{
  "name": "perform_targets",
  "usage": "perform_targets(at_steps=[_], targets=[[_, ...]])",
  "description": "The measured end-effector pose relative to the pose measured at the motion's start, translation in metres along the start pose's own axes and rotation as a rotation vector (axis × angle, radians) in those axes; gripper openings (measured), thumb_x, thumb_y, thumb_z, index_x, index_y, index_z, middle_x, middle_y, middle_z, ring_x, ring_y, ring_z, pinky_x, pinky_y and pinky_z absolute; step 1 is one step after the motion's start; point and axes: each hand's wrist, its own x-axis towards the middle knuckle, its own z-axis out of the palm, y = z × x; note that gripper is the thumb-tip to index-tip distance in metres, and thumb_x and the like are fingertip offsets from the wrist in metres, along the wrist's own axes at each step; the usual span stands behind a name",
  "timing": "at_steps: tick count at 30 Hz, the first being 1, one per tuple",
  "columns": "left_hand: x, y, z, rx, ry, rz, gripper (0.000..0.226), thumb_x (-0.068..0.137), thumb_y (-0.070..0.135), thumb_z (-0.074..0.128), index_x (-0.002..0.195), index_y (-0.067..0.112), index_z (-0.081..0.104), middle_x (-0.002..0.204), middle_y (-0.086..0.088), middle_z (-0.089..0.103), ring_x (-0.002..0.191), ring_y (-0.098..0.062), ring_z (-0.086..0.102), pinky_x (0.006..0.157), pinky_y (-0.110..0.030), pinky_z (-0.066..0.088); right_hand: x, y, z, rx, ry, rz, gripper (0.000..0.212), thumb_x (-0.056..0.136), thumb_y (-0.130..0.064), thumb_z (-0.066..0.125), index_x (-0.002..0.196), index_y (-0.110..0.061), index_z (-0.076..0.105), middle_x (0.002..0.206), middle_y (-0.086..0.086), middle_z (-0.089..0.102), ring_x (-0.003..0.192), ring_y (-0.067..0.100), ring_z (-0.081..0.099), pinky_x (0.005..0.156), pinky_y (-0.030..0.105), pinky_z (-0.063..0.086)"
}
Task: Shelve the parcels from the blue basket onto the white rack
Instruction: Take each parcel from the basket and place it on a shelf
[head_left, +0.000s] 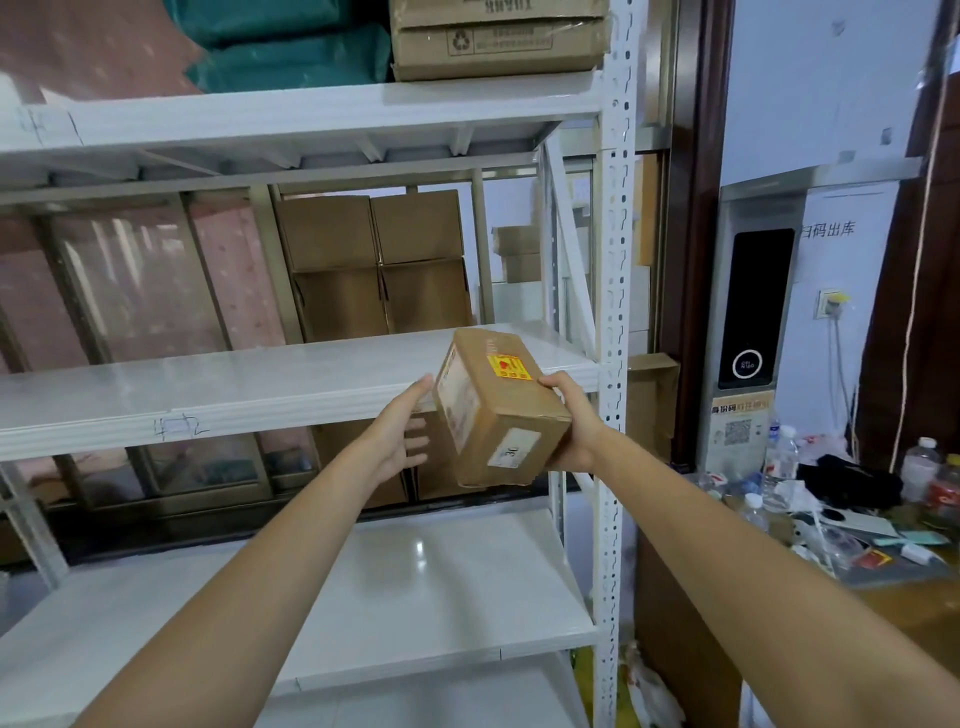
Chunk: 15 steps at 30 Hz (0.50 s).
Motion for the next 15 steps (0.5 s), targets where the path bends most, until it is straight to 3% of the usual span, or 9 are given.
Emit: perform_targets(at_steps=[3, 5, 7, 9, 12, 15], targets=[[-0.004, 0.0, -0.005, -0.059, -0.072, -0.092, 0.118, 0.052, 0.077, 0.072, 0.147, 0.02, 0.032, 0.149, -0.014, 0.039, 0.135, -0.034, 0.04, 0.108, -0.052, 0.037, -0.001, 0.006, -0.01, 0.156, -0.095, 0.063, 0.05, 0.071, -0.055, 0.057, 0.103, -0.017, 0.065, 0.1, 0.012, 0.065, 0.091, 0.029, 0.06, 0.084, 0.04, 0.047], [-0.009, -0.002, -0.005, -0.106, -0.147, -0.106, 0.104, 0.059, 0.071, 0.073, 0.143, 0.02, 0.04, 0.141, -0.012, 0.052, 0.126, -0.031, 0.052, 0.095, -0.05, 0.048, -0.003, 0.011, -0.011, 0.187, -0.17, 0.092, 0.049, 0.074, -0.053, 0.056, 0.106, -0.017, 0.064, 0.103, 0.012, 0.063, 0.092, 0.029, 0.058, 0.084, 0.041, 0.046], [-0.015, -0.004, -0.002, -0.166, -0.206, -0.068, 0.069, 0.075, 0.059, 0.068, 0.13, 0.019, 0.055, 0.123, -0.011, 0.066, 0.111, -0.03, 0.064, 0.083, -0.046, 0.054, -0.003, 0.014, -0.007, 0.189, -0.231, 0.117, 0.049, 0.073, -0.052, 0.057, 0.109, -0.018, 0.063, 0.106, 0.011, 0.062, 0.094, 0.028, 0.056, 0.088, 0.041, 0.043], [-0.017, -0.005, -0.001, -0.215, -0.235, -0.027, 0.048, 0.083, 0.05, 0.063, 0.121, 0.021, 0.062, 0.118, -0.01, 0.07, 0.108, -0.029, 0.066, 0.084, -0.047, 0.053, -0.001, 0.016, -0.004, 0.169, -0.248, 0.133, 0.053, 0.072, -0.053, 0.059, 0.114, -0.02, 0.061, 0.114, 0.011, 0.059, 0.102, 0.028, 0.053, 0.099, 0.042, 0.036], [-0.02, -0.002, 0.001, -0.246, -0.187, 0.018, 0.039, 0.085, 0.048, 0.062, 0.114, 0.022, 0.065, 0.11, -0.007, 0.073, 0.107, -0.027, 0.065, 0.086, -0.046, 0.051, 0.004, 0.014, -0.004, 0.137, -0.258, 0.15, 0.059, 0.076, -0.056, 0.06, 0.125, -0.023, 0.057, 0.13, 0.011, 0.052, 0.118, 0.03, 0.047, 0.112, 0.044, 0.024], [-0.016, -0.002, 0.0, -0.276, -0.057, 0.093, 0.051, 0.08, 0.049, 0.069, 0.12, 0.018, 0.062, 0.11, -0.007, 0.073, 0.104, -0.025, 0.067, 0.083, -0.042, 0.054, 0.001, 0.013, -0.003, -0.002, -0.154, 0.171, 0.072, 0.079, -0.068, 0.054, 0.129, -0.016, 0.057, 0.132, 0.017, 0.057, 0.125, 0.038, 0.051, 0.111, 0.054, 0.035]])
